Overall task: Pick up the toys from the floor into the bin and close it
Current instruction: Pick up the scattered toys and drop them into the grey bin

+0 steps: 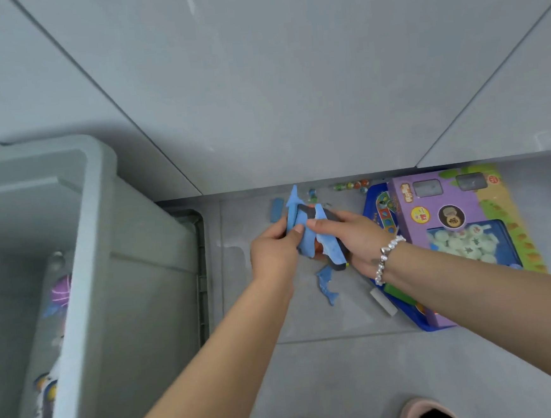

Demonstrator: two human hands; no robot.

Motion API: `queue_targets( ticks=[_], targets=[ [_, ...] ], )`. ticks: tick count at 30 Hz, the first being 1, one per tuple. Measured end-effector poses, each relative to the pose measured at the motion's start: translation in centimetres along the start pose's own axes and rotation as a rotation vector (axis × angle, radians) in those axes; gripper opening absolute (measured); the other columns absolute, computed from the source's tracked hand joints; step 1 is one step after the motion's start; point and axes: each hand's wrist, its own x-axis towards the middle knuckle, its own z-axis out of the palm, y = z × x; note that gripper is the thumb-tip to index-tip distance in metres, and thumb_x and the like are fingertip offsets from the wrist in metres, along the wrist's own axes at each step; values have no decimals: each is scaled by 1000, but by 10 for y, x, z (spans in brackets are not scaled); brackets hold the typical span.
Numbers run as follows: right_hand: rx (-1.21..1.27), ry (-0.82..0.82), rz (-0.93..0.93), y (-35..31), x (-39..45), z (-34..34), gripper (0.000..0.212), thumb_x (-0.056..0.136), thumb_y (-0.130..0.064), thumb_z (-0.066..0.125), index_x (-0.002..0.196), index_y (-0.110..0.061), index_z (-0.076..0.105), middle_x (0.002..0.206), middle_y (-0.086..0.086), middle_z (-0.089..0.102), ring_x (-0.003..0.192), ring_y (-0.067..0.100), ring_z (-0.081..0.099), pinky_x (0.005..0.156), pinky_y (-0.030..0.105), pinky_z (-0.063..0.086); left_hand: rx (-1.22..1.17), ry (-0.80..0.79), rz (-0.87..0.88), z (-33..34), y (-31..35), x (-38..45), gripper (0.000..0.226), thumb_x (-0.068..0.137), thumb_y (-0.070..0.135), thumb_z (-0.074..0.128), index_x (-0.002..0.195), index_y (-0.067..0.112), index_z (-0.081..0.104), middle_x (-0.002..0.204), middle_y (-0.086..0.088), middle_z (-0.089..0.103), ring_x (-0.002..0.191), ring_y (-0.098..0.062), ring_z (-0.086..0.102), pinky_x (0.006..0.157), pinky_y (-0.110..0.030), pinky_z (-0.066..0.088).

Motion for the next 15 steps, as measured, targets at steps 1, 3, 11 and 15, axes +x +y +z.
queue_targets(
  ticks=[1,3,11,15],
  targets=[
    [-21,-14,-23,-6,-9,7,33,84,-19,66,114,-8,61,103,15,69,89,28,68,73,36,57,2,24,22,-5,8,-12,31,92,10,57,121,18,63,113,-1,69,105,-15,64,78,-19,48],
    [-58,-51,-78,-22,-32,25,31,83,-21,67,112,-11,63,105,15,70,95,30,68,83,42,55,-24,58,96,-19,26,-42,30,92,10,56,119,22,64,109,2,70,97,-10,66,72,-17,50],
    [-64,-329,-339,-74,-112,146,28,81,-18,69,108,-24,66,93,-2,72,76,12,69,63,25,54,-106,409,468,-107,80,-146,29,90,15,60,112,32,67,99,19,72,90,8,65,67,-3,49],
    [-166,-423,-404,-83,-120,204,29,79,-25,71,107,-31,66,101,-5,71,87,12,68,74,32,56,-146,570,502,-149,91,-170,26,91,18,58,106,37,67,94,19,73,88,4,66,69,-11,52]
  ],
)
